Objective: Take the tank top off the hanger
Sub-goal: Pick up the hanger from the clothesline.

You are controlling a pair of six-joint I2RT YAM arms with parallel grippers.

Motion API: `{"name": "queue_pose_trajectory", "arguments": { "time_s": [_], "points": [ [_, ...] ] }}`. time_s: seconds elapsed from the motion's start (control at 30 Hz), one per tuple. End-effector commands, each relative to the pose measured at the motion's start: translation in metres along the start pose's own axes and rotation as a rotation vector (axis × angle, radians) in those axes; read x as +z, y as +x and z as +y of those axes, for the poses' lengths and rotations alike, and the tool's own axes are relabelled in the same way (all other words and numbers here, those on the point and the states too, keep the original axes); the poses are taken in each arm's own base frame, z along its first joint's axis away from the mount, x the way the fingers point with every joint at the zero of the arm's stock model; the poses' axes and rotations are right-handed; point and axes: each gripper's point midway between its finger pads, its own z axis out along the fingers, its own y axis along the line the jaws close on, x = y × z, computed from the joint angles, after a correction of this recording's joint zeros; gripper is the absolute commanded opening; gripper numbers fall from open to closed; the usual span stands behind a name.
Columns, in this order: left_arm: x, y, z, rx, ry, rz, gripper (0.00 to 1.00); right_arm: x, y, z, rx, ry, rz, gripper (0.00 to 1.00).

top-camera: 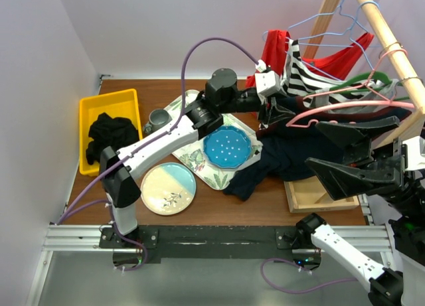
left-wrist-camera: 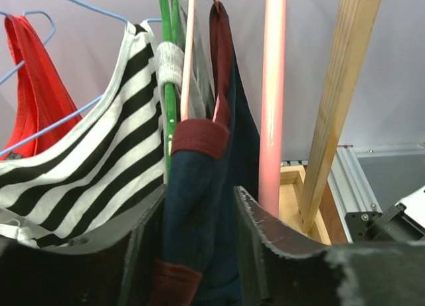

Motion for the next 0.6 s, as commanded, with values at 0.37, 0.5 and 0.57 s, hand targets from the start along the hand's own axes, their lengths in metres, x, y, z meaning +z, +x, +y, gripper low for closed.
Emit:
{"name": "queue_pose_trajectory", "arguments": {
  "time_s": [0.37,0.5,0.57],
  "points": [
    [-0.030,-0.046,-0.026,0.096,-0.008,-0.089,0.61,0.007,-0.001,-0.004,0.017,0.001,-0.017,0.97],
    [-0.036,-0.052,-0.036,0.108,0.004,-0.110,0.62,0.007,0.002,-0.005,0.021,0.000,-0.015,0.97],
    [-0.035,-0.051,-0.037,0.106,0.012,-0.108,0.62,0.007,0.003,-0.005,0.023,0.002,-0.015,0.97]
  ]
}}
